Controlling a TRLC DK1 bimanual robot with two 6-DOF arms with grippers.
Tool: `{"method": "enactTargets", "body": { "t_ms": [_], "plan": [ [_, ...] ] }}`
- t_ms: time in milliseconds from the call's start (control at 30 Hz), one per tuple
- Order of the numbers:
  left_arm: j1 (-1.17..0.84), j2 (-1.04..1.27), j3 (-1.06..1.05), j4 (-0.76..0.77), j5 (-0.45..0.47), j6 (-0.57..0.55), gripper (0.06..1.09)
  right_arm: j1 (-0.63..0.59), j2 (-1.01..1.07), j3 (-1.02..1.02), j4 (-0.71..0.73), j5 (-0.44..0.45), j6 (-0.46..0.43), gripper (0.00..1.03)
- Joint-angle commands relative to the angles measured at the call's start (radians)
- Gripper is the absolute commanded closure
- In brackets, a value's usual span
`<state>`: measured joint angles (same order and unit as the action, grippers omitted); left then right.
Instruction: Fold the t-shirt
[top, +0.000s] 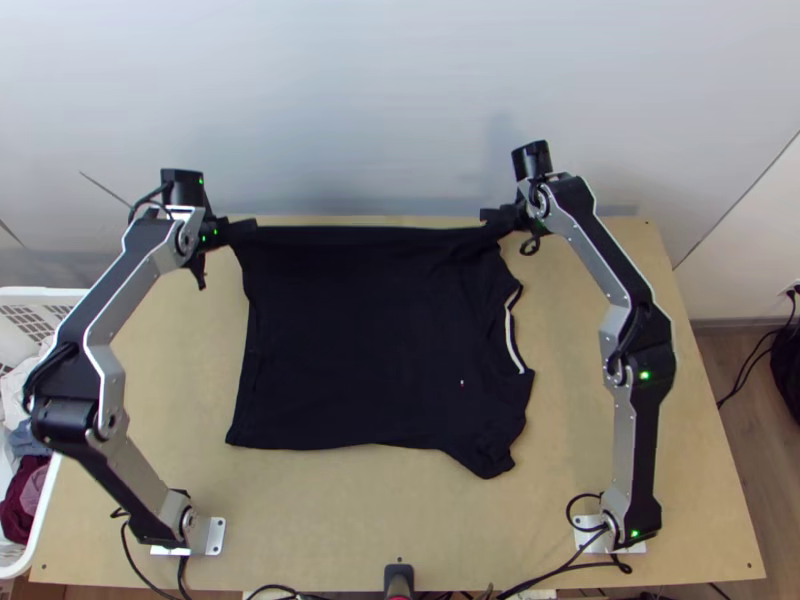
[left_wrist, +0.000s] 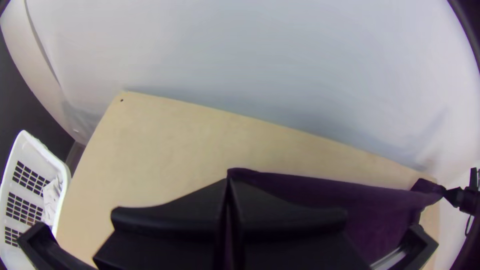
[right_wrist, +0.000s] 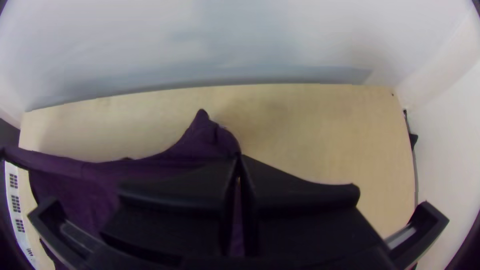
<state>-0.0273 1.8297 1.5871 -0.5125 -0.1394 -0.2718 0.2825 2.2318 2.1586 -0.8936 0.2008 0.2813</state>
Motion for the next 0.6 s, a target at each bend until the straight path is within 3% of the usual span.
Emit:
{"method": "enactTargets", "body": {
  "t_ms": [0,567],
  "plan": [
    [-0.017,-0.127,-0.182,0.017,0.031,0.002,1.05,0.004,-0.136,-0.194,-0.053,-0.095,0.015,1.00],
    [0.000,-0.411,-0.507,0.011,0.092,0.062,1.05,0.075,-0.500,-0.655,-0.031,-0.199,0.025,1.00]
  ]
}}
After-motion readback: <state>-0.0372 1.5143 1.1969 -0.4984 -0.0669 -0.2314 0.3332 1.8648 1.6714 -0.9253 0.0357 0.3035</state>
